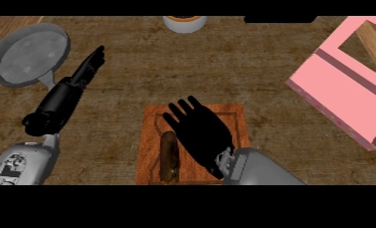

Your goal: Pick the can from the cutting board and place it in the cardboard box

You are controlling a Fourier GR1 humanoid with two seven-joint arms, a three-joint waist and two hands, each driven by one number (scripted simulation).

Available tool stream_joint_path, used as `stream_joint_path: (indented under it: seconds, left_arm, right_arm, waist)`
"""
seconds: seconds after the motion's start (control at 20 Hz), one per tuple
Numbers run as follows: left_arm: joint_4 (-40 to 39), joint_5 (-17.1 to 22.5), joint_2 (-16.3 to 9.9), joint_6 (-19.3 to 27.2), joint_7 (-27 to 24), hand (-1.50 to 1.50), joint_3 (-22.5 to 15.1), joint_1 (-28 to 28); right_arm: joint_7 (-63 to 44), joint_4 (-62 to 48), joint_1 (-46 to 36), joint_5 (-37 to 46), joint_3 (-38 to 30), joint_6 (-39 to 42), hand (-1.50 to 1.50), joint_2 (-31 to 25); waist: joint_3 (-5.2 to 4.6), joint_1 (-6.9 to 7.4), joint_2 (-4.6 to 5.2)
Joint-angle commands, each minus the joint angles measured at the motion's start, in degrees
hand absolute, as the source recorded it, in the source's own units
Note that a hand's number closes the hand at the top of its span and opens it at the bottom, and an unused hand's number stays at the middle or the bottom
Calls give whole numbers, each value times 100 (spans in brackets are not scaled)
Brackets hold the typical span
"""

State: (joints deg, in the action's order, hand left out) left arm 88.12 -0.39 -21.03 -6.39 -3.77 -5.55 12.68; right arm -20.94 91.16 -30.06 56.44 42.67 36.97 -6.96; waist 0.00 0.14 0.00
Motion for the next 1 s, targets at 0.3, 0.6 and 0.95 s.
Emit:
stream_joint_path:
  seconds: [0.3, 0.6, 0.95]
  left_arm:
    - [89, -293, 316, -191, 75, 0, 172, 29]
    - [-212, -418, 337, -409, -192, 0, 405, 74]
    - [-288, -362, 353, -547, -119, 0, 535, 180]
  right_arm:
    - [255, -793, -13, 886, -194, -93, -150, 524]
    - [805, -739, 307, 1026, -534, -130, -150, 265]
    - [1896, -1749, 117, 1415, -212, -1356, 150, 350]
  waist:
    - [0, 9, 0]
    - [0, -17, 0]
    - [0, -2, 12]
